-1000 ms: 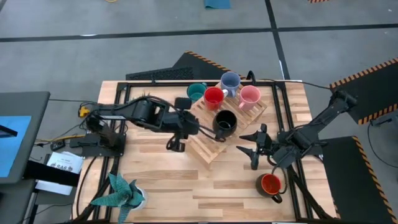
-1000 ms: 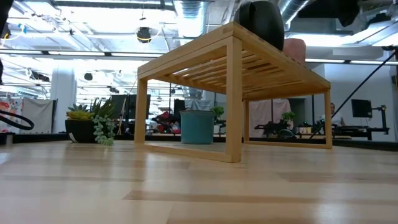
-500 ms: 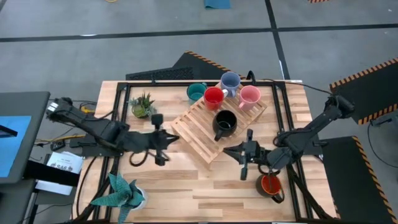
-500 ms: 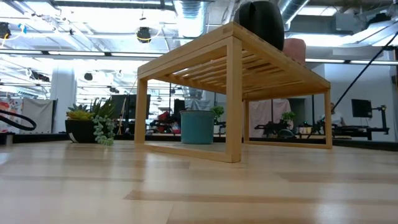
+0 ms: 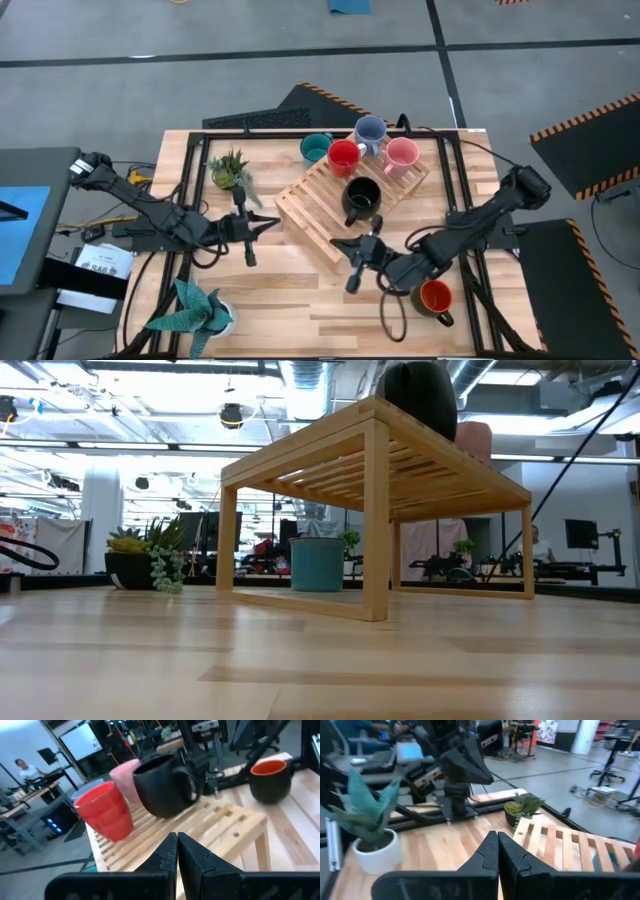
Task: Place coffee mugs
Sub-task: Put the black mug on the shelf, then put the blue mug on the shelf
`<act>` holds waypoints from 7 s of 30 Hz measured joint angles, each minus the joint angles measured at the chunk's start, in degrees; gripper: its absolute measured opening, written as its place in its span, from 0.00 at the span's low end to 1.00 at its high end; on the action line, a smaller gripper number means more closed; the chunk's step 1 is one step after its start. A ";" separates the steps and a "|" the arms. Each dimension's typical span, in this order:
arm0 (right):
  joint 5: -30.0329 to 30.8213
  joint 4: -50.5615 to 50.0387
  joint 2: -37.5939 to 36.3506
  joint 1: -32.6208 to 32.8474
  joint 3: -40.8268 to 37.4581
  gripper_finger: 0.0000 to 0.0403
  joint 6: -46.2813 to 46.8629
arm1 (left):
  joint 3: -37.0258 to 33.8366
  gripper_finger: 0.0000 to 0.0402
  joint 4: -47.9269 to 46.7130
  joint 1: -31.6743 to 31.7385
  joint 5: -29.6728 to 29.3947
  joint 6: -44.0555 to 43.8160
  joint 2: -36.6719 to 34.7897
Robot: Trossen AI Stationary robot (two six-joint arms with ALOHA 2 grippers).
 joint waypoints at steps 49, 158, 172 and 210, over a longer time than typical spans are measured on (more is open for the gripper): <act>6.58 -45.55 4.62 -6.45 8.42 0.04 34.50 | -0.02 0.00 -1.06 -1.38 -0.20 -0.18 -0.23; 5.71 -64.95 -1.04 -7.50 8.46 0.04 47.77 | 0.03 0.00 -1.56 -1.35 -0.14 -1.19 -0.21; -1.84 -68.78 -1.08 -7.43 8.40 0.04 47.54 | 0.03 0.00 -1.56 -1.34 -0.13 -1.49 -0.21; -1.77 -97.79 -11.44 10.03 16.48 0.07 63.33 | 0.03 0.00 -2.44 1.89 1.32 -4.17 -0.14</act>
